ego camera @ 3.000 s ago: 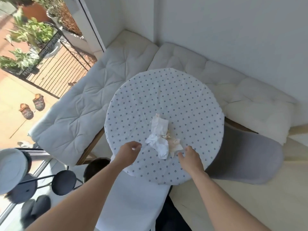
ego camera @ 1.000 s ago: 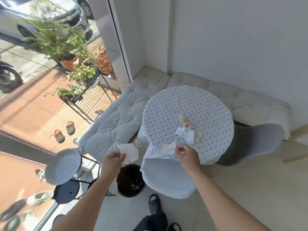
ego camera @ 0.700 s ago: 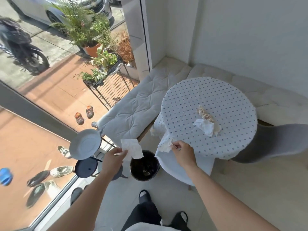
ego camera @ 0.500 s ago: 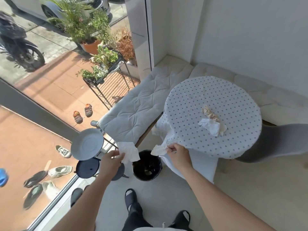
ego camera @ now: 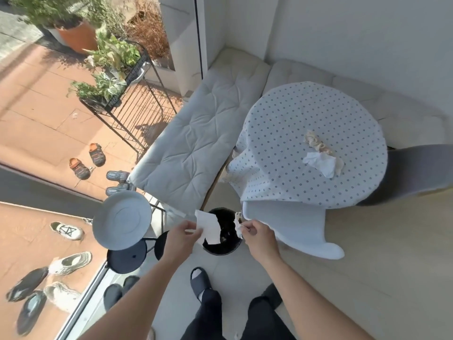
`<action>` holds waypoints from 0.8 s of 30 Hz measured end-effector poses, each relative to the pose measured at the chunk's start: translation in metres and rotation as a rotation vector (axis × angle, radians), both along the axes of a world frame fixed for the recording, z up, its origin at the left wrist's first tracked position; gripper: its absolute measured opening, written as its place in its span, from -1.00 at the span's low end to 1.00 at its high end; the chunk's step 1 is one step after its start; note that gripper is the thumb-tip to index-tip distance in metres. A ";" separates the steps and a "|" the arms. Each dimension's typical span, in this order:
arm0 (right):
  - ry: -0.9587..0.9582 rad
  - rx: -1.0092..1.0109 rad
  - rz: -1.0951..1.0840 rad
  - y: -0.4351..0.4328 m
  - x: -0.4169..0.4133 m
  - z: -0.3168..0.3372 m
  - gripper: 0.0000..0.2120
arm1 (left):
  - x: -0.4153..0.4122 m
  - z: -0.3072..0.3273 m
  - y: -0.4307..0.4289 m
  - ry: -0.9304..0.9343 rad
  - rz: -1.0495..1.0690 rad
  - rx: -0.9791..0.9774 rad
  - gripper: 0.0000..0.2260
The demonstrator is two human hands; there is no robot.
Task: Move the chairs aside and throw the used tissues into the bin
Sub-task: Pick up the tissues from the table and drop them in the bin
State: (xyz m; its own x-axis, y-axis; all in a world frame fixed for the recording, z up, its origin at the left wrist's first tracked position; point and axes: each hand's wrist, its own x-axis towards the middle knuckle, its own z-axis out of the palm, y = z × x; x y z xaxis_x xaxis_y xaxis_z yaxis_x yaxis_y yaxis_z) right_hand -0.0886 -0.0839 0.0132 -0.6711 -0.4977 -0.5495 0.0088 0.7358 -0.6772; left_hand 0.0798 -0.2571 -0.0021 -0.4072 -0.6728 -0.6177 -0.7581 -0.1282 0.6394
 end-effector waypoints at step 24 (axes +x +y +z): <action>-0.187 0.124 -0.065 -0.044 0.011 -0.313 -0.91 | -0.048 -0.290 -0.015 -0.117 -0.063 0.106 -0.92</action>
State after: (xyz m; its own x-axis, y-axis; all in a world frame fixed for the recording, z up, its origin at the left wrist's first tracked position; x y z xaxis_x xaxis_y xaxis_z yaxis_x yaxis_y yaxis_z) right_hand -0.0775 -0.1282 -0.2993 -0.5805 -0.3776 -0.7214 0.1757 0.8070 -0.5639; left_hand 0.0322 -0.2723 -0.2918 -0.3677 -0.5765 -0.7297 -0.8351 -0.1406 0.5319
